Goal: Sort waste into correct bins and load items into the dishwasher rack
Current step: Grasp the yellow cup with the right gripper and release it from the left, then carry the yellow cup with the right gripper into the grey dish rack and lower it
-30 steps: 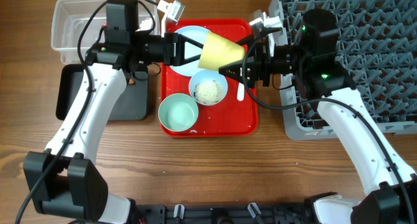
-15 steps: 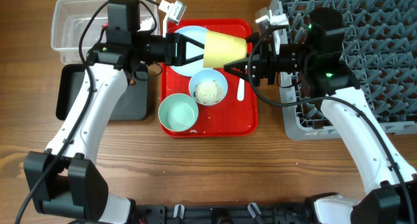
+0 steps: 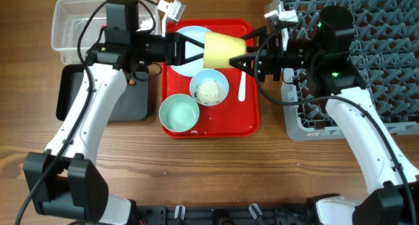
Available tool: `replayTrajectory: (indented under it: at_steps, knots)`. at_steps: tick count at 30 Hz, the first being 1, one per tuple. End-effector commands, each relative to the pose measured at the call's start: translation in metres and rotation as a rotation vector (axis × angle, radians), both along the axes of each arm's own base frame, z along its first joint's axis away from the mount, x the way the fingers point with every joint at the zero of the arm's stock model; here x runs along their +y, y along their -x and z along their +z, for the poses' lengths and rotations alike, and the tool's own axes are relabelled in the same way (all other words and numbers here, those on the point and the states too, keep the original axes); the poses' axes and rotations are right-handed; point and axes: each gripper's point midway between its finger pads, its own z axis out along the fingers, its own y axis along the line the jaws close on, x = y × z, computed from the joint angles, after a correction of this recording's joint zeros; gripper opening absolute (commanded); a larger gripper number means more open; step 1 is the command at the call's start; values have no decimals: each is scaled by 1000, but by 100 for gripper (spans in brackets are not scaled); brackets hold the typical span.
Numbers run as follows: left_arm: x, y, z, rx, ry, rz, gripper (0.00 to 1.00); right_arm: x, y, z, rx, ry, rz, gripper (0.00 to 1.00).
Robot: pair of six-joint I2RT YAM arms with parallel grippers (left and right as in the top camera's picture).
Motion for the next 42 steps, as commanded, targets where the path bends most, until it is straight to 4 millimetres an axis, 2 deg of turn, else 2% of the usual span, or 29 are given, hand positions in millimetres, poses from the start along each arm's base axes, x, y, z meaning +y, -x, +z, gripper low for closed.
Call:
replayTrajectory:
  at_steps: [1,4,5,9,11,15,18,20,24,25,26,30,31,34,42]
  knots:
    - [-1,4,9,-21,20,-24,5,0,-8,0,-13,6,-24,51]
    - [-1,4,9,-22,20,-24,16,-1,-8,0,-14,5,-23,44]
    - [-1,4,9,-22,20,-24,22,-2,-8,1,-14,4,-25,43]
    - [-1,4,9,-22,20,-24,34,-5,-6,2,-15,-3,-6,40]
    - [-1,4,9,-22,20,-24,43,-15,-10,2,13,-7,-29,38]
    - [-1,3,8,-22,15,-18,45,-41,-28,-5,81,2,-129,37]
    - [0,-3,3,-27,-13,18,47,-74,-54,-33,229,64,-341,38]
    - [1,-11,-2,-32,-47,62,47,-95,-57,-49,318,123,-466,38]
    - [10,-32,-25,-16,-169,202,48,-140,-44,-40,385,268,-748,41]
    - [11,-34,-28,-11,-187,221,48,-157,-41,-36,400,337,-859,41]
    - [15,-39,-35,-2,-224,257,48,-182,-30,-28,415,453,-1003,42]
    - [28,-49,-57,40,-338,358,48,-225,-8,-27,508,632,-1219,42]
    - [35,-51,-67,62,-390,398,48,-237,1,-36,571,684,-1282,42]
    - [43,-51,-78,96,-450,435,48,-249,16,-64,720,788,-1330,42]
    - [49,-49,-87,76,-509,440,48,-252,32,-140,1028,1051,-1181,42]
